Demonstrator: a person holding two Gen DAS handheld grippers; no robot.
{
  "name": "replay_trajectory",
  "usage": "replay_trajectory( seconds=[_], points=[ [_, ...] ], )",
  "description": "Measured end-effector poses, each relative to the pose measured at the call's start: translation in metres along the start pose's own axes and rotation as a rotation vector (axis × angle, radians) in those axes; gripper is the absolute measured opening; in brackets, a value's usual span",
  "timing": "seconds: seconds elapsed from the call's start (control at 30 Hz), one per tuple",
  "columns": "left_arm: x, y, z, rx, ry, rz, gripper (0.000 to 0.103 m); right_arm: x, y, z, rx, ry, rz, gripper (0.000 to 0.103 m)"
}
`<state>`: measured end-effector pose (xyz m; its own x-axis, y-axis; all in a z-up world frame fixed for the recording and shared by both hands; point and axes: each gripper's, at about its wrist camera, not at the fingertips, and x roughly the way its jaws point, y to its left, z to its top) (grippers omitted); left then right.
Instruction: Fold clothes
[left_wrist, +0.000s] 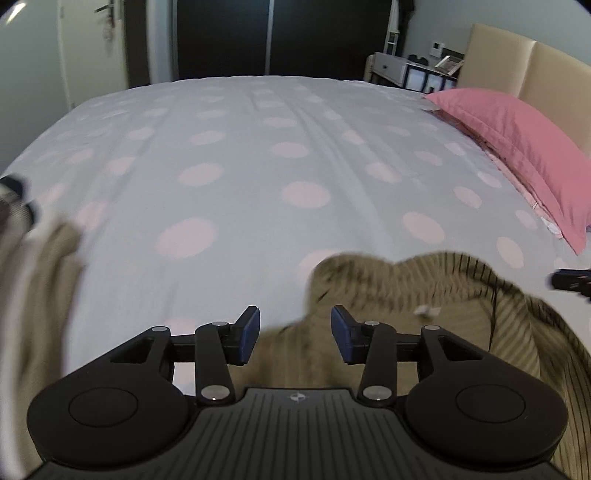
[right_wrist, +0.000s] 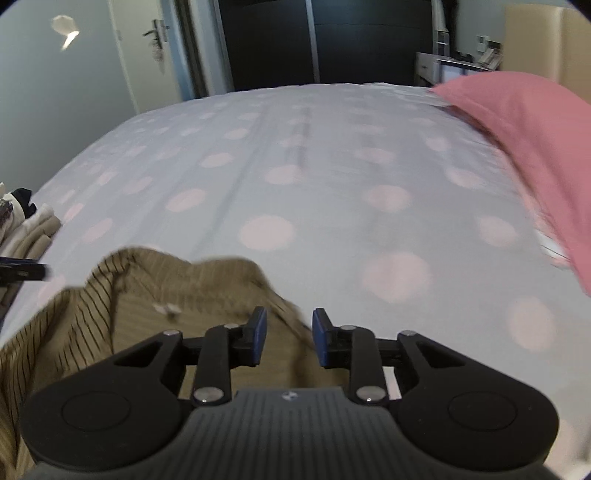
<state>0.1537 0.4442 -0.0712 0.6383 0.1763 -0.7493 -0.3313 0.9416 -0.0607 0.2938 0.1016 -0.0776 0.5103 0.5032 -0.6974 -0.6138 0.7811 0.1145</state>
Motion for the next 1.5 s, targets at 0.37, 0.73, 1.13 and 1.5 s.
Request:
replay_trajectory(
  seconds=[0.37,0.73,1.13,1.5],
  points=[
    [-0.121,0.06,-0.095,-0.076,0.155,0.081,0.04,-0.146,-0.075,-0.104,0.194,0.018,-0.146,0.03],
    [-0.171,0.051,-0.149,-0.144,0.217,0.037,0.041,-0.156,-0.058,-0.157,0.247,0.073,-0.066,0.03],
    [-0.168,0.032,-0.135,-0.123,0.178,0.0,0.041,-0.137,-0.057,-0.173,0.304,0.15,-0.013,0.003],
    [-0.161,0.059,-0.144,-0.236,0.207,0.024,0.041,-0.178,-0.084,-0.085,0.208,-0.005,-0.206,0.003]
  ],
)
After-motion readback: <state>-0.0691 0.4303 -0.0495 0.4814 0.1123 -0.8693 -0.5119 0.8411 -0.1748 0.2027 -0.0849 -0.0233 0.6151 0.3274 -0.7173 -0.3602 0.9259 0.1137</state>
